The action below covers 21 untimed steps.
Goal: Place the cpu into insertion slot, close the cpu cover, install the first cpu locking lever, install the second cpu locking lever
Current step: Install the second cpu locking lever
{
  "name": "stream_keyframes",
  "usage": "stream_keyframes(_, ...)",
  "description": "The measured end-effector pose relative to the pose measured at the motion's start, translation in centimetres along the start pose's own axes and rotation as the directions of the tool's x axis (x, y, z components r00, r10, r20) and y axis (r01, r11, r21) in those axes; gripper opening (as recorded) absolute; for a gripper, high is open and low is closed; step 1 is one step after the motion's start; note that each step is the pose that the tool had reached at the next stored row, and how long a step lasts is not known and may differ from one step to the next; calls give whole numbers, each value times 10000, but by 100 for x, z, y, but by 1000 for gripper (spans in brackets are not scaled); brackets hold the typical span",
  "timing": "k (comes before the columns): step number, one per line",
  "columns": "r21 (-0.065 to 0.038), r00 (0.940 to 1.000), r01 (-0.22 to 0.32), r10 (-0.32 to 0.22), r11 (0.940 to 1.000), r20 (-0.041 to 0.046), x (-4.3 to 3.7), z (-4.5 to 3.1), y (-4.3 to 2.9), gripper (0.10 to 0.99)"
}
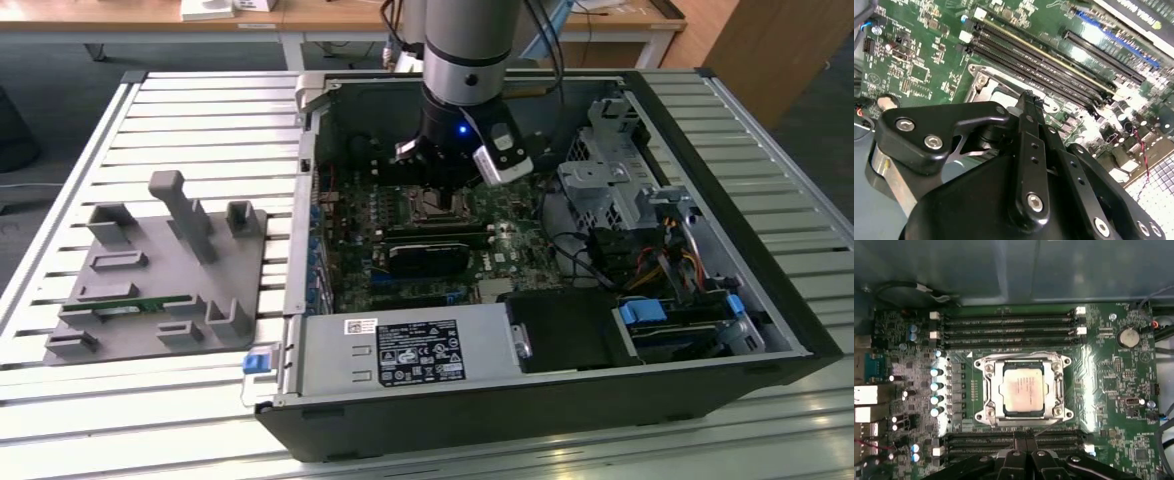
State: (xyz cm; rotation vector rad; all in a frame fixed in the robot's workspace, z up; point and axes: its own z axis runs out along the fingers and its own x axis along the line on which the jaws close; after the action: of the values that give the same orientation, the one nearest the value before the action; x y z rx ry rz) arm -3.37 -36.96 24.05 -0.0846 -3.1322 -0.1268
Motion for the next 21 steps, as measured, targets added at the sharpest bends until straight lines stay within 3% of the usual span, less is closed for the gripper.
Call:
stream_keyframes(4, -286, 10000, -3, 3, 9996, -16, 33, 0, -27, 106)
stream_keyframes(11, -307, 10000, -4, 4, 9995, -16, 50, 8, -88, 106)
stream_keyframes(14, -327, 10000, -2, 1, 9995, -17, 110, 18, -117, 106)
stream_keyframes(21, -327, 10000, -3, 2, 9995, -18, 125, 103, -125, 106)
